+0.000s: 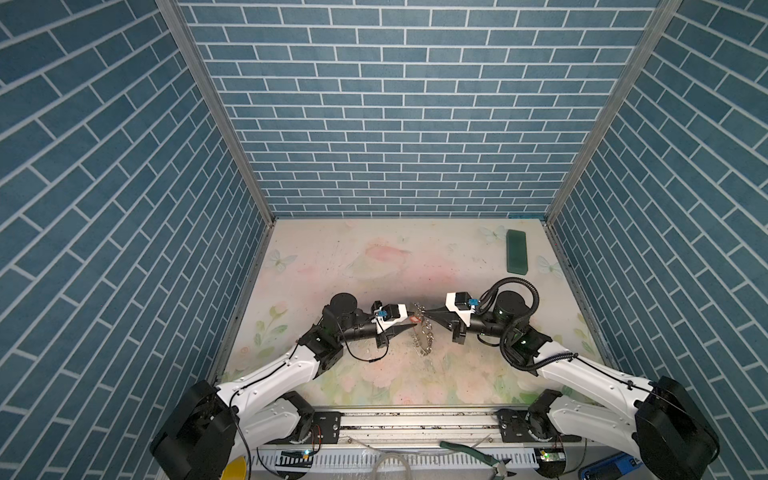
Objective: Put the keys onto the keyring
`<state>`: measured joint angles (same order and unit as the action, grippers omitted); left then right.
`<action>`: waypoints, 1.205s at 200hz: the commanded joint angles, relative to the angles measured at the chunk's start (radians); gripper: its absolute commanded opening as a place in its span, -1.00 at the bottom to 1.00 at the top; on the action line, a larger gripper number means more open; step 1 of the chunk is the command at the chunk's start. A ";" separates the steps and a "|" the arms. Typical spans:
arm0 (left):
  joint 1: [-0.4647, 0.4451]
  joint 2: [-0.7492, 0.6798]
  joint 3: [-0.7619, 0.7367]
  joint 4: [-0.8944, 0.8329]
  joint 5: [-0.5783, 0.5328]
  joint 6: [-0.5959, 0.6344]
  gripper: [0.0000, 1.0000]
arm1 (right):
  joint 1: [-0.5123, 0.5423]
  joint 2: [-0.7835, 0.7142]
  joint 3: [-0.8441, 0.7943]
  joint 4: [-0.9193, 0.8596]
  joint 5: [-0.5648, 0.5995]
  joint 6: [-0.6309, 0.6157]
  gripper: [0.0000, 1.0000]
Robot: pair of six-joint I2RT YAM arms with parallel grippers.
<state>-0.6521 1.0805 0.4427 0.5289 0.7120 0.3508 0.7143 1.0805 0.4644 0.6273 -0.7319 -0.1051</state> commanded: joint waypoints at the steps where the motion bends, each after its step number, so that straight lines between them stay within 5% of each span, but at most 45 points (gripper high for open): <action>1: 0.006 -0.009 -0.008 0.085 -0.027 -0.033 -0.40 | 0.002 -0.014 0.017 0.010 -0.036 -0.030 -1.00; 92: 0.006 0.031 0.009 0.106 0.109 -0.072 -0.68 | 0.026 0.054 0.023 0.095 -0.048 0.003 -1.00; 167: 0.006 0.040 0.038 0.030 0.119 -0.042 -0.98 | 0.026 0.044 0.019 0.084 -0.046 0.000 -1.00; 197: 0.006 0.040 0.060 -0.042 0.122 -0.002 -1.00 | 0.028 0.006 0.070 -0.144 -0.024 -0.102 -1.00; 241: 0.003 0.045 0.083 -0.108 0.153 0.033 -1.00 | 0.028 -0.021 0.179 -0.479 0.011 -0.230 -0.71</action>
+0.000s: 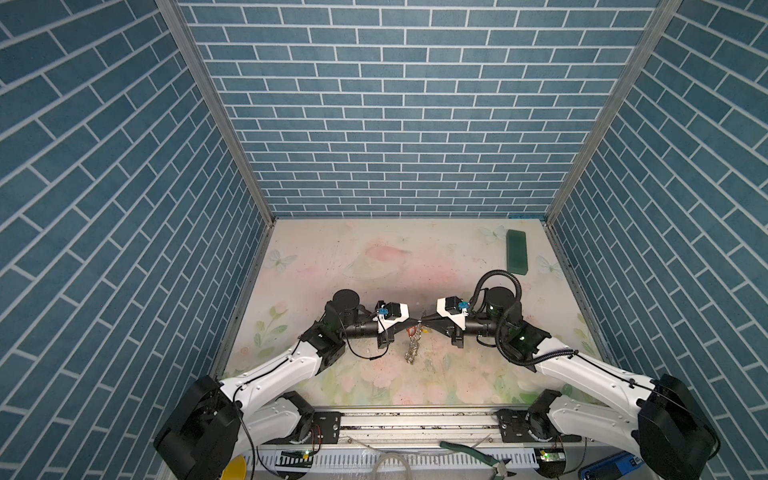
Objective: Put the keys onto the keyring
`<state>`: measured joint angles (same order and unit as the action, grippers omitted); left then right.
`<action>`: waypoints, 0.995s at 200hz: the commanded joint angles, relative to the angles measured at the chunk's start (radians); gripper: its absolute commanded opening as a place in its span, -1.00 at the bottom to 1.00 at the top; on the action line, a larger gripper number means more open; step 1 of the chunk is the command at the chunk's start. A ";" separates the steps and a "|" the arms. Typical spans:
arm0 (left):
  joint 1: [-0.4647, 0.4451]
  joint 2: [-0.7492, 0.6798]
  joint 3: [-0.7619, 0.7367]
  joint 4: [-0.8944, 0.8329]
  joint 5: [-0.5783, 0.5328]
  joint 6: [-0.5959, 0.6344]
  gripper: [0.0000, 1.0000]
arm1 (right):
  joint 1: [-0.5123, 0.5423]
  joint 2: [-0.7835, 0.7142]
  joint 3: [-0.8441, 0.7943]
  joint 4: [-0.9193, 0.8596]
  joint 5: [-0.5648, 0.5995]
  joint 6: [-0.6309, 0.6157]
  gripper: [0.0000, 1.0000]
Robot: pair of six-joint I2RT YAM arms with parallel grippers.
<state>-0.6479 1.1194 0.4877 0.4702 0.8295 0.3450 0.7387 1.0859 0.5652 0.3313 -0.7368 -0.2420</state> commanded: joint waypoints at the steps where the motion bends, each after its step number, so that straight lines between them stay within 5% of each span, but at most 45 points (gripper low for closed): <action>1: -0.001 0.006 0.038 -0.050 0.035 0.039 -1.00 | 0.004 -0.026 0.079 -0.184 0.016 -0.093 -0.71; 103: -0.006 0.020 0.056 -0.080 0.076 0.046 -1.00 | 0.030 0.010 0.160 -0.331 -0.013 -0.141 -0.57; 199: -0.007 0.018 0.057 -0.080 0.085 0.045 -1.00 | 0.055 0.055 0.189 -0.376 0.019 -0.170 -0.72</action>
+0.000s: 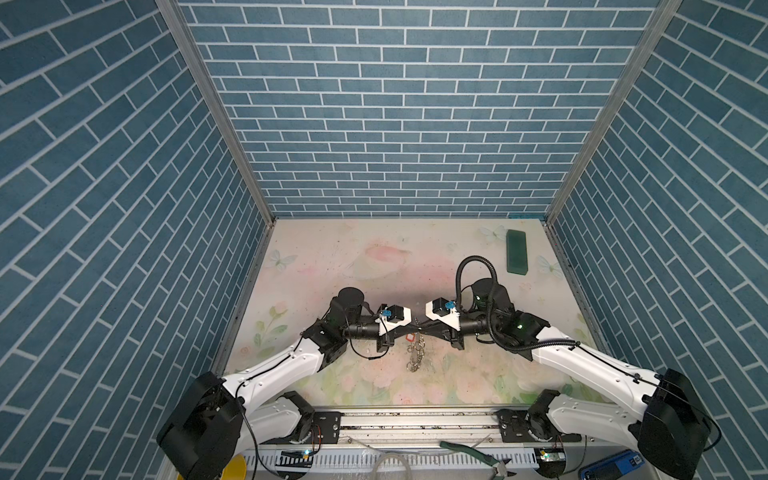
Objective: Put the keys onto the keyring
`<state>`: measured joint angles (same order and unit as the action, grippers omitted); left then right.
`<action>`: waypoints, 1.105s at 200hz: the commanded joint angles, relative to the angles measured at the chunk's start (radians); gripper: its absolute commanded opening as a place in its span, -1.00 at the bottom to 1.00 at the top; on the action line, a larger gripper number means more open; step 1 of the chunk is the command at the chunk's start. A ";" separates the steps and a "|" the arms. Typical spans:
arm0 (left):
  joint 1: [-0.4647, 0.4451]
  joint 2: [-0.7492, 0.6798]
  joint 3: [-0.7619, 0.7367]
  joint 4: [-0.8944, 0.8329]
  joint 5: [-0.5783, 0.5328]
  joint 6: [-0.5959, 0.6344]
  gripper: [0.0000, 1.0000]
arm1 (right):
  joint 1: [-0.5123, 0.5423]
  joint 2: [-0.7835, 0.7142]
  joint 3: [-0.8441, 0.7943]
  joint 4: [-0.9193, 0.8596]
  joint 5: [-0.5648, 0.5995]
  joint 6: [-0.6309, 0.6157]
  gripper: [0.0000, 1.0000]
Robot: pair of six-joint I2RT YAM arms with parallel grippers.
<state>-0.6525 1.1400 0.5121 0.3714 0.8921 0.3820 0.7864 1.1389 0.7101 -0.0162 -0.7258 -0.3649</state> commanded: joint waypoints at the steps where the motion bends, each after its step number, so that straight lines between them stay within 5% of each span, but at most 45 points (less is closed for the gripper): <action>1: -0.002 -0.002 0.032 0.019 0.021 0.008 -1.00 | 0.007 0.002 0.044 -0.029 0.009 -0.048 -0.72; 77: -0.002 -0.004 0.029 0.023 0.012 0.008 -1.00 | 0.007 -0.012 0.035 -0.020 0.025 -0.049 -1.00; 118: -0.002 -0.016 0.009 0.043 -0.020 0.002 -0.79 | -0.031 -0.084 -0.066 0.214 -0.009 0.066 -1.00; 221: -0.002 -0.002 0.012 0.046 -0.024 -0.002 -0.65 | -0.052 -0.050 -0.169 0.586 -0.070 0.252 -1.00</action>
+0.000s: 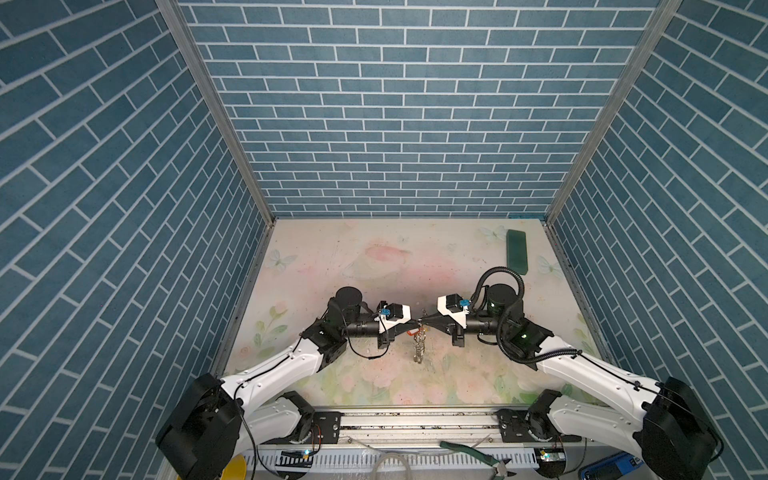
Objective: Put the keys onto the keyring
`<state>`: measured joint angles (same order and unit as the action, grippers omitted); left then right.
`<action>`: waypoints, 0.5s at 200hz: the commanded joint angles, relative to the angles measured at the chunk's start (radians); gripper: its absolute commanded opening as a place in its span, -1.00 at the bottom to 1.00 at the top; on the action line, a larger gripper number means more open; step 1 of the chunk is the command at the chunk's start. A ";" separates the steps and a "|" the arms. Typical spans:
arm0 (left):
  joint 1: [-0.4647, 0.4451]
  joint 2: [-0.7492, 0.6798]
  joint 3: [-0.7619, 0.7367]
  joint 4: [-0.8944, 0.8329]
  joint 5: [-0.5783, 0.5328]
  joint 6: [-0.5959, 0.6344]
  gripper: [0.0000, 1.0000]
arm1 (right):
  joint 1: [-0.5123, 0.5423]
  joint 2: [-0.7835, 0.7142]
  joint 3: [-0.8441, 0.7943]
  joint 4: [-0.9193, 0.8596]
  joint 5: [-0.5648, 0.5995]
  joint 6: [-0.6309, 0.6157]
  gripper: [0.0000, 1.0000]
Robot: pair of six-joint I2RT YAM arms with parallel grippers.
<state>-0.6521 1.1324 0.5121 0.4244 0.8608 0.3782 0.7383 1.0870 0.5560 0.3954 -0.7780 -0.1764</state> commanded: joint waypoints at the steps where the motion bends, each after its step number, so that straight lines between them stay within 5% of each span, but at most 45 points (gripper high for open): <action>1: -0.003 0.005 0.012 -0.007 0.007 0.002 -0.64 | -0.004 0.002 -0.015 0.176 -0.016 0.064 -1.00; 50: -0.004 -0.016 -0.011 0.020 -0.053 0.002 -0.45 | -0.004 -0.015 -0.025 0.135 0.082 0.038 -1.00; 100: -0.002 -0.068 -0.094 0.167 -0.244 -0.046 -0.31 | -0.005 -0.016 -0.041 0.060 0.123 0.026 -1.00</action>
<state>-0.6529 1.0973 0.4656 0.4877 0.7330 0.3683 0.7364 1.0863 0.5320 0.4633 -0.6914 -0.1535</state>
